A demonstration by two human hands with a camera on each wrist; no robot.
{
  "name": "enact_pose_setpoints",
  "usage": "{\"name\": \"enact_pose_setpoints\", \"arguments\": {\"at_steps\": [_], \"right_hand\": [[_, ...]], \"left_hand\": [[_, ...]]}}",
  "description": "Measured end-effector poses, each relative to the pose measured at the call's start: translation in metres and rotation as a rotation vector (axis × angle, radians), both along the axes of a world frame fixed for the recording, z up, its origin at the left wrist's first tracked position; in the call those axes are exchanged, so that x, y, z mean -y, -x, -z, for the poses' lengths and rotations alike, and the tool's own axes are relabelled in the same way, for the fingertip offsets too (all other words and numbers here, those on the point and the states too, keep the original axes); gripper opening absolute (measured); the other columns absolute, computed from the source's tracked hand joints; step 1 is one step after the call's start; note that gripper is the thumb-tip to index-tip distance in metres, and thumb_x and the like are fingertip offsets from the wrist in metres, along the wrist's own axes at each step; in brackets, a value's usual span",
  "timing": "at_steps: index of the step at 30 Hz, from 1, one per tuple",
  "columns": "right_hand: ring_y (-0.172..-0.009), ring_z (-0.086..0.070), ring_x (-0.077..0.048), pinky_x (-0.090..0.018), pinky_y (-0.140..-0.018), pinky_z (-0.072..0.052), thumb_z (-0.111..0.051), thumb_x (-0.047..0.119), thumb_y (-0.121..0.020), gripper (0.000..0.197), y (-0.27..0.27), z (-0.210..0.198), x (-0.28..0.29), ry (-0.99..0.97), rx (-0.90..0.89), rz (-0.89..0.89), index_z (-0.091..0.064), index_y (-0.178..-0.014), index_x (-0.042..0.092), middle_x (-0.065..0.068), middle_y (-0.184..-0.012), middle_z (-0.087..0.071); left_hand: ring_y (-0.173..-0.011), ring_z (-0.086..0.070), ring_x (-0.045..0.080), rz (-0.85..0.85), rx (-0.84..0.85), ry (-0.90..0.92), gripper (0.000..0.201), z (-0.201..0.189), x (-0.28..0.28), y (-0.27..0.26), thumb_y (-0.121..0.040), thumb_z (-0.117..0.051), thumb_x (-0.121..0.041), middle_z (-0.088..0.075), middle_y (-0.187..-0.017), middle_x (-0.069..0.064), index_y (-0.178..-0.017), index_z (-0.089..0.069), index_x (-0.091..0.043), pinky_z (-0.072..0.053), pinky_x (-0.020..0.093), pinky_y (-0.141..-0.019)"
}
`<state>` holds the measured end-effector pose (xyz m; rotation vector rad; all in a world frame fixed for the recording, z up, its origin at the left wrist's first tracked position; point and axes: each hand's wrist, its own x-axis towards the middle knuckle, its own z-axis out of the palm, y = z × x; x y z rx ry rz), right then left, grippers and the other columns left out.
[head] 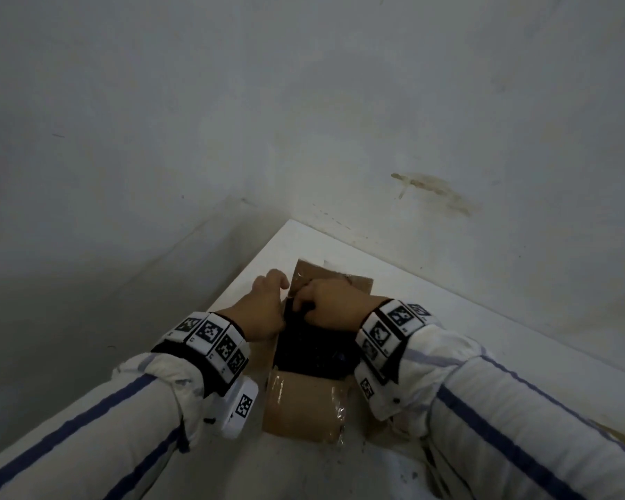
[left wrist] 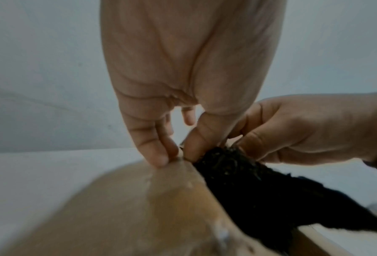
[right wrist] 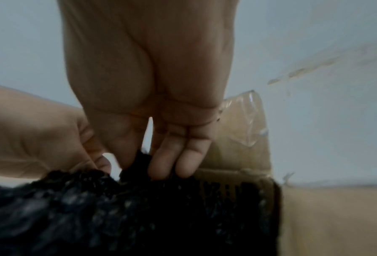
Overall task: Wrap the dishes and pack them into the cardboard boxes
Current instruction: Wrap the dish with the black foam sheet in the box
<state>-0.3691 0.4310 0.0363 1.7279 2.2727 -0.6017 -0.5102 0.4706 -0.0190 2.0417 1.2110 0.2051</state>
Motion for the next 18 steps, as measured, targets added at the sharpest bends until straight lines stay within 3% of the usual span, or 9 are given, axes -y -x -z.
{"name": "enact_pose_setpoints", "arguments": {"at_steps": [2, 4, 7, 10, 14, 18], "right_hand": [[-0.109, -0.055, -0.017, -0.026, -0.09, -0.042, -0.058, 0.025, -0.089, 0.029, -0.006, 0.002, 0.007, 0.098, 0.001, -0.006, -0.065, -0.116, 0.019, -0.002, -0.119, -0.062], [-0.104, -0.057, -0.02, -0.027, -0.082, -0.043, -0.06, 0.034, -0.088, 0.033, -0.004, 0.013, 0.016, 0.203, 0.07, -0.048, -0.065, -0.115, 0.016, -0.004, -0.113, -0.063], [-0.11, -0.055, -0.028, -0.033, -0.089, -0.045, -0.059, 0.031, -0.089, 0.043, -0.002, 0.029, 0.023, 0.145, 0.179, -0.086, -0.056, -0.127, 0.01, -0.01, -0.125, -0.055], [-0.114, -0.052, -0.029, -0.036, -0.096, -0.045, -0.056, 0.025, -0.091, 0.046, -0.005, 0.032, 0.029, 0.138, 0.203, -0.059, -0.05, -0.134, 0.009, -0.013, -0.131, -0.051], [-0.111, -0.056, -0.028, -0.033, -0.09, -0.047, -0.056, 0.02, -0.091, 0.041, -0.015, 0.021, 0.031, 0.216, 0.185, -0.013, -0.054, -0.13, 0.01, -0.011, -0.123, -0.059], [-0.111, -0.055, -0.027, -0.029, -0.082, -0.043, -0.052, 0.018, -0.094, 0.04, -0.025, 0.011, 0.028, 0.271, 0.246, -0.039, -0.052, -0.133, 0.012, -0.009, -0.125, -0.058]], "left_hand": [[-0.083, -0.049, 0.022, 0.039, -0.085, -0.107, 0.026, -0.001, 0.001, -0.003, -0.082, -0.058, -0.005, -0.043, -0.108, 0.007, -0.097, -0.042, -0.018, -0.037, 0.028, -0.068], [-0.088, -0.055, 0.022, 0.148, -0.175, -0.171, 0.018, -0.002, 0.004, -0.007, -0.079, -0.059, -0.006, -0.056, -0.106, 0.004, -0.087, -0.053, -0.021, -0.043, 0.029, -0.071], [-0.1, -0.054, 0.024, 0.269, -0.318, -0.292, 0.02, 0.0, 0.009, -0.014, -0.082, -0.06, -0.019, -0.062, -0.109, 0.004, -0.101, -0.065, -0.019, -0.044, 0.032, -0.078], [-0.11, -0.046, 0.026, 0.335, -0.493, -0.431, 0.034, 0.0, 0.01, -0.019, -0.085, -0.06, -0.034, -0.059, -0.114, 0.005, -0.115, -0.059, -0.019, -0.036, 0.034, -0.085], [-0.112, -0.045, 0.026, 0.395, -0.624, -0.548, 0.048, -0.002, 0.007, -0.026, -0.082, -0.059, -0.051, -0.061, -0.115, 0.003, -0.117, -0.055, -0.018, -0.031, 0.037, -0.089], [-0.115, -0.044, 0.028, 0.396, -0.67, -0.518, 0.06, 0.0, 0.006, -0.033, -0.078, -0.063, -0.054, -0.056, -0.121, 0.007, -0.121, -0.046, -0.016, -0.028, 0.04, -0.094]]}}
